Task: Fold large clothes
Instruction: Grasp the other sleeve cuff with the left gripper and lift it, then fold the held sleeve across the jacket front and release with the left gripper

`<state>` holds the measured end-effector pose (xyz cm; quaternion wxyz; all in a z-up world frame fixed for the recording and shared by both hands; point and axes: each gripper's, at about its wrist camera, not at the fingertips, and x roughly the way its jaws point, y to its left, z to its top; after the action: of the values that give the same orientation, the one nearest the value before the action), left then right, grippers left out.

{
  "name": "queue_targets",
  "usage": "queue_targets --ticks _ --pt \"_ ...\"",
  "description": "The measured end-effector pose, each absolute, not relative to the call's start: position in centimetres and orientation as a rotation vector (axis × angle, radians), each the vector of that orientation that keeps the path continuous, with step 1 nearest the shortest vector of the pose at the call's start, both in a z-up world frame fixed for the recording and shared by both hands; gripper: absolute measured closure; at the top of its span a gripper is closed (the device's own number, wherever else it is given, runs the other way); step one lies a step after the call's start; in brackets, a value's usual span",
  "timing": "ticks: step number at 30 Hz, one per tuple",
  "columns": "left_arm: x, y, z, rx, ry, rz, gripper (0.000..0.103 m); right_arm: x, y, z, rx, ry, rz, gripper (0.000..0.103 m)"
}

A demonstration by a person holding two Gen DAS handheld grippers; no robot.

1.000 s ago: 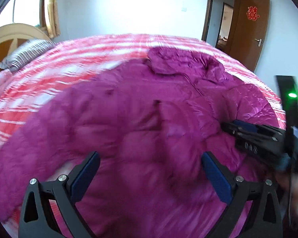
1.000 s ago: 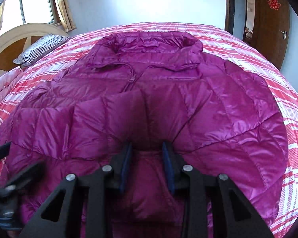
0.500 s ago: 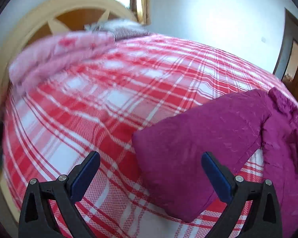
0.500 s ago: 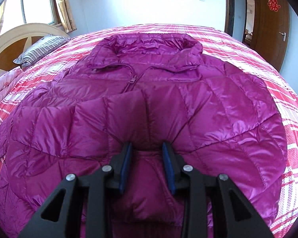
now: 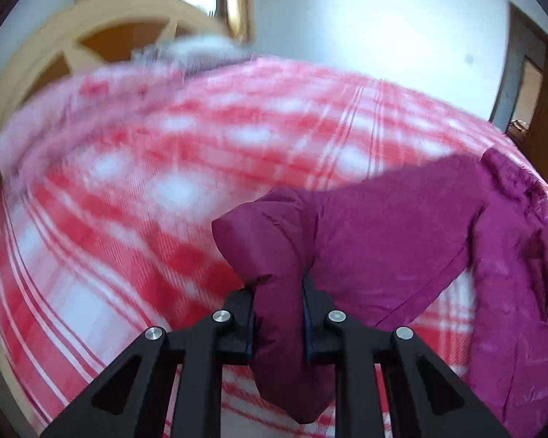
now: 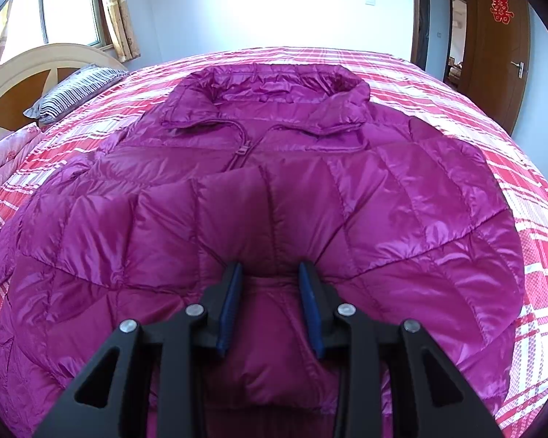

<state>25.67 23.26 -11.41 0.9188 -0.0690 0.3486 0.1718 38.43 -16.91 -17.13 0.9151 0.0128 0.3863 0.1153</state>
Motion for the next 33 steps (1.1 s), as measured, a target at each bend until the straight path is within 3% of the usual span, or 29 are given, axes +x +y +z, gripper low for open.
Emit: queue_targets --ticks 8,16,26,33 --pt "27.7 20.3 -1.9 0.068 0.523 0.316 0.084 38.5 -17.1 -17.1 0.034 0.792 0.240 0.066" --pt "28.1 8.7 3.7 0.262 0.351 0.107 0.084 38.4 -17.0 -17.0 0.038 0.786 0.242 0.065" --pt "30.4 -5.5 -2.2 0.313 0.442 -0.184 0.084 38.3 -17.3 -16.9 0.072 0.782 0.261 0.062" --pt "33.8 -9.6 -9.1 0.302 0.552 -0.196 0.084 38.0 -18.8 -16.6 0.191 0.759 0.332 0.046"
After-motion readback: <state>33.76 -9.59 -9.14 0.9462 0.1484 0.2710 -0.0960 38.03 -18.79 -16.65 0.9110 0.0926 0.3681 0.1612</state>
